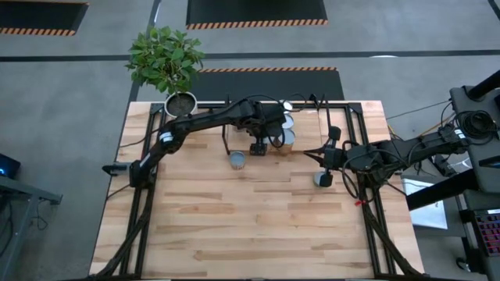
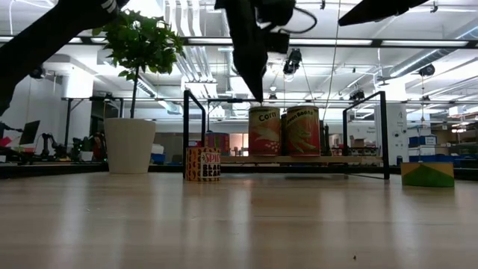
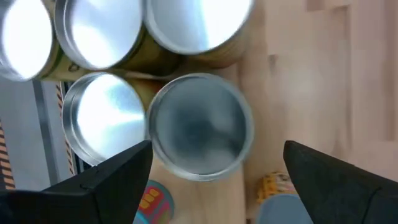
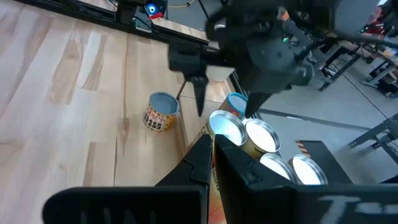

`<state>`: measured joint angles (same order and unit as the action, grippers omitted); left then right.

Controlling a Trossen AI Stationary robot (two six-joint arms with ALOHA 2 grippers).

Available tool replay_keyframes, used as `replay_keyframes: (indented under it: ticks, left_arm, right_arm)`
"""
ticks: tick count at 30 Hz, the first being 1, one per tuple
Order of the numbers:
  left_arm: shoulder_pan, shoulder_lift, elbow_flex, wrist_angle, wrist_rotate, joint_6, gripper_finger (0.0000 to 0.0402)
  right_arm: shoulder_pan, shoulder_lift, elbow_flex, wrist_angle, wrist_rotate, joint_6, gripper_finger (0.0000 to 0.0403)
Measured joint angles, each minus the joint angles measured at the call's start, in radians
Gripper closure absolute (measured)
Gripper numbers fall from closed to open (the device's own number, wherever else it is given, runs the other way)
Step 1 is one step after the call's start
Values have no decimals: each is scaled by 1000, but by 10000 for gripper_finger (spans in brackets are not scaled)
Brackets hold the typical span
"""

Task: Pick and place cans onto a shelf
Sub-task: Put the canned corn on the shelf

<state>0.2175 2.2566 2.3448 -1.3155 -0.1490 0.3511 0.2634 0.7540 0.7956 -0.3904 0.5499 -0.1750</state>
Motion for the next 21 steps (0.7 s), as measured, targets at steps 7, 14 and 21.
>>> replay_keyframes:
  ticks: [7,14,21]
  left_arm:
    - [-96,-40,-4,-15,2,-21,58]
    - [-183,-94,-37,-9,4,-57,71]
    - [-253,-267,-382,185,-62,-157,92]
  right_arm:
    - [0,0,0,-17,0,28,394]
    - [0,0,0,-39,0,76,394]
    - [0,0,0,-61,0,104,394]
